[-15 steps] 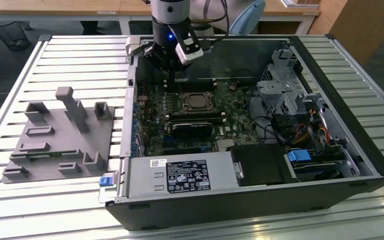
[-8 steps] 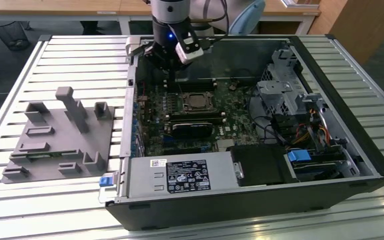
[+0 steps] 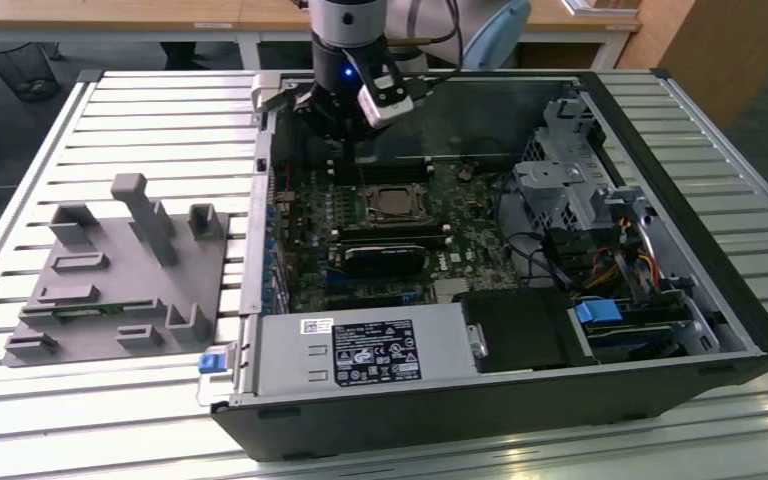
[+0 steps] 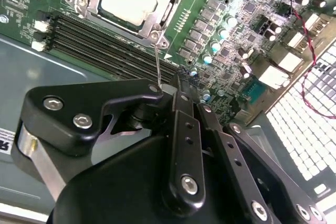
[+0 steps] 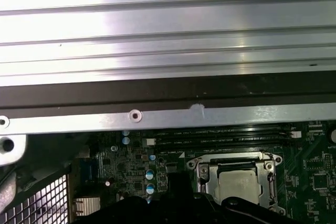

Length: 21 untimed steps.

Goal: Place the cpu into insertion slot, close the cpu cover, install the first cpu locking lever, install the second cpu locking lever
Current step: 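Install the first cpu locking lever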

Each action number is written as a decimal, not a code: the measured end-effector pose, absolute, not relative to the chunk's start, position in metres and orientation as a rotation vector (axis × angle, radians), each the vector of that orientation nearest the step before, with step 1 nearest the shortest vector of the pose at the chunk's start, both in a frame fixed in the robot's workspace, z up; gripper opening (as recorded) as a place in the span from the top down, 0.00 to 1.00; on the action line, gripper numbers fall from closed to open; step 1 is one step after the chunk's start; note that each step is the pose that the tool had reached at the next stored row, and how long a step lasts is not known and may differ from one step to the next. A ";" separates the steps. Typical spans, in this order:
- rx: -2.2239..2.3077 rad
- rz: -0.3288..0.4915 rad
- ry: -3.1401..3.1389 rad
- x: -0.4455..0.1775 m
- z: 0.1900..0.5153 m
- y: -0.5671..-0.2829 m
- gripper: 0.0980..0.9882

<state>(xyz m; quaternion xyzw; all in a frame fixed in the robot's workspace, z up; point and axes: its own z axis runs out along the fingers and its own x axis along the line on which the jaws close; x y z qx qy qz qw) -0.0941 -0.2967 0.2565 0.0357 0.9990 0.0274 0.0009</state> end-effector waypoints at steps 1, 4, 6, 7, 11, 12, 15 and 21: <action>0.112 0.086 3.136 -0.093 0.256 -0.297 0.99; 0.112 0.086 3.137 -0.091 0.256 -0.297 0.99; 0.112 0.086 3.137 -0.089 0.256 -0.297 0.99; 0.112 0.086 3.136 -0.088 0.256 -0.297 0.99; 0.112 0.086 3.137 -0.084 0.256 -0.297 0.99; 0.112 0.086 3.137 -0.083 0.256 -0.297 0.99; 0.112 0.086 3.136 -0.078 0.256 -0.297 0.99; 0.112 0.086 3.137 -0.065 0.254 -0.297 0.99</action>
